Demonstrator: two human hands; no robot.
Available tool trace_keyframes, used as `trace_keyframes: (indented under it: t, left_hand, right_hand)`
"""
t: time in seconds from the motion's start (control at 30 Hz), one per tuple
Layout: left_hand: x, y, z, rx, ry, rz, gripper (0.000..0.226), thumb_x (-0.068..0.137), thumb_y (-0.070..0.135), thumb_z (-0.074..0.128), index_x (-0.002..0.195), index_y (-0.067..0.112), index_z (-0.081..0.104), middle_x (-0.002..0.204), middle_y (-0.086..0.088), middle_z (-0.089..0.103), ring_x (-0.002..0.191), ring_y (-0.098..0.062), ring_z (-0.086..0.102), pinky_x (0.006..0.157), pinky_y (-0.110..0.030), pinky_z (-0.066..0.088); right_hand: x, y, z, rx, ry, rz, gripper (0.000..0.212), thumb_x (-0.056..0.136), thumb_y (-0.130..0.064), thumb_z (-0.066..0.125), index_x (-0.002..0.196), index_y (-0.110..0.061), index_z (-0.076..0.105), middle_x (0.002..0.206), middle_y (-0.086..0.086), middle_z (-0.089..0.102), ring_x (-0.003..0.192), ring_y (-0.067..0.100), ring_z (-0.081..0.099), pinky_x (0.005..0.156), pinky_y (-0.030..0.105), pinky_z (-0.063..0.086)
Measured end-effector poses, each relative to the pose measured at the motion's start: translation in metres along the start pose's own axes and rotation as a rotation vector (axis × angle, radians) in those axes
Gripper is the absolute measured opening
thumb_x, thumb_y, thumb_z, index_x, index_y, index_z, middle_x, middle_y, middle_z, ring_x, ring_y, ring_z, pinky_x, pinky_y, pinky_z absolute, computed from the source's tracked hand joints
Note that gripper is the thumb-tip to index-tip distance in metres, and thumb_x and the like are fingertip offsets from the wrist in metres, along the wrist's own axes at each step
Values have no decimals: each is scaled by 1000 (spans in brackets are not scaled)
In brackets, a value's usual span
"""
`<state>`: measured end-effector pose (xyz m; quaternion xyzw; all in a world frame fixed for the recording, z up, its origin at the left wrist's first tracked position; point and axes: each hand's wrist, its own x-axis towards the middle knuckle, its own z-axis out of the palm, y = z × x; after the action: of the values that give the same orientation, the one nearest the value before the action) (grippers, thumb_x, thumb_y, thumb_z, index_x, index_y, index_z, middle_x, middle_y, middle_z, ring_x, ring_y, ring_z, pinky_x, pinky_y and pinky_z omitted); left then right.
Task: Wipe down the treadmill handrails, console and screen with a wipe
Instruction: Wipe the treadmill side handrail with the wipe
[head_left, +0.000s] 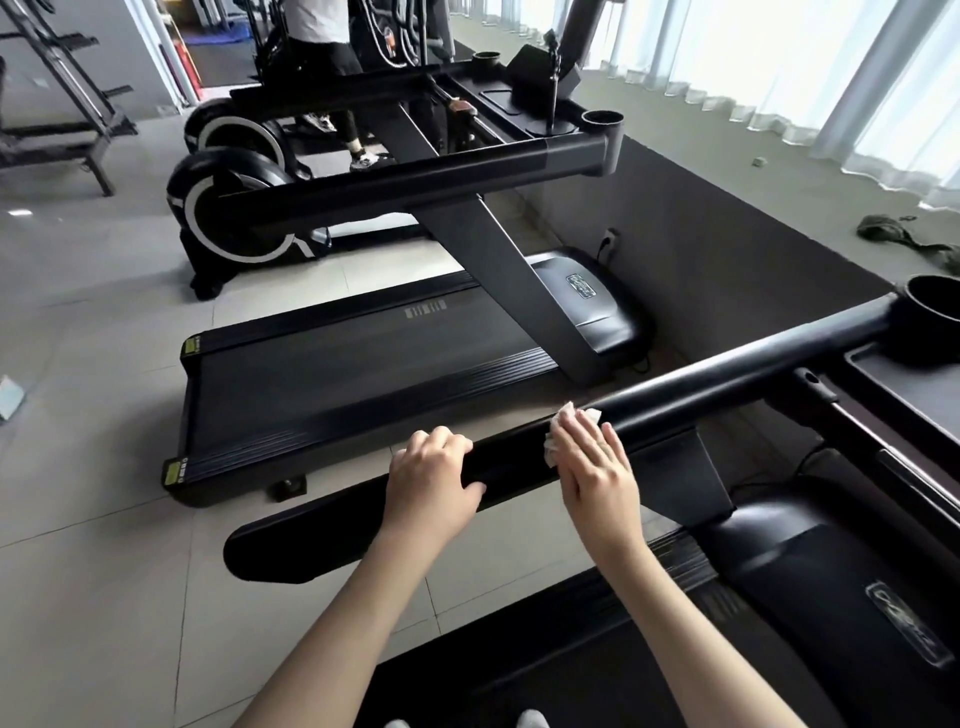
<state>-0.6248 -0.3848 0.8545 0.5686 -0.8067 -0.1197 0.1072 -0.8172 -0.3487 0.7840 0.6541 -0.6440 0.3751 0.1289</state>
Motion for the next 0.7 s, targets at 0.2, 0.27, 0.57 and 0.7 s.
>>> trace_keyframes:
  t: [0.2,0.27,0.57,0.7]
  left_hand:
    - [0,2,1,-6,12,4,42,85,34,64,123,19,58,122,4,55,115,-20,46,91,-31,35]
    - [0,3,1,6,34,8,42,85,38,65,120,16,60,118,1,57,112,-23,48,90,-34,37]
    - [0,9,0,79,18,8,43,90,48,58,122,19,53,122,4,52,115,-20,45,92,-31,38]
    - [0,9,0,84,17,11,44,91,49,56,124,21,51,124,5,50,117,-18,43,94,-30,37]
  right_hand:
    - [-6,-17,8,76,139,262,35,96,-13,43,120,-1,65,133,12,58,133,24,43,113,42,28]
    - [-9,-19,9,109,103,140,33,95,-13,45,116,-2,68,131,11,60,130,23,46,113,41,29]
    - [55,11,-9,7,10,282,18,80,-4,56,70,-14,67,81,-1,70,84,23,65,102,38,34]
    - [58,11,-12,21,-145,101,17,77,-4,61,70,-16,71,78,-5,72,73,18,66,102,37,35]
